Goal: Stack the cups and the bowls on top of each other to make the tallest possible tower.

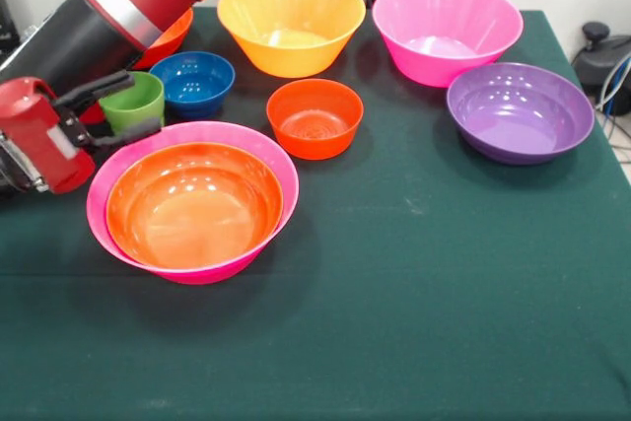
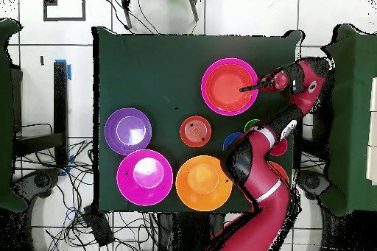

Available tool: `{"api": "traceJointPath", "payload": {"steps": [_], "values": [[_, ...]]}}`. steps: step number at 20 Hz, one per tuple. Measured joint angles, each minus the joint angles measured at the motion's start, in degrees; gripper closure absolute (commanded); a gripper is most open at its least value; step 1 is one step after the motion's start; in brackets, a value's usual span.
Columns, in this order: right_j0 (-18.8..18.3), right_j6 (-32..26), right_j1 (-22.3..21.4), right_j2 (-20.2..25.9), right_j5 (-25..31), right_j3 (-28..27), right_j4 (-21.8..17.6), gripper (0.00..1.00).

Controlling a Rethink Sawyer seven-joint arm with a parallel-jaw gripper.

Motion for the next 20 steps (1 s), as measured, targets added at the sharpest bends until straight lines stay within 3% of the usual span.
{"api": "traceJointPath", "payload": {"steps": [2,3,4,8,9,10,16,20], "values": [[-0.25,0.00,0.44,-0.86,-0.45,1.35,3.52,0.00],[-0.51,0.00,0.81,-1.54,-0.89,2.61,6.53,0.00],[-1.19,0.00,1.49,-3.06,-2.11,5.38,13.11,0.00],[-2.54,0.01,2.29,-5.40,-4.02,9.69,21.72,0.00],[-3.67,0.11,2.62,-7.15,-5.48,12.68,26.48,0.00],[-4.37,0.37,2.81,-8.10,-6.47,14.49,28.86,0.00],[-9.04,7.06,3.55,-13.62,-15.39,28.07,40.16,0.00],[-10.98,13.29,3.13,-16.23,-20.93,35.36,43.50,0.00]]}}
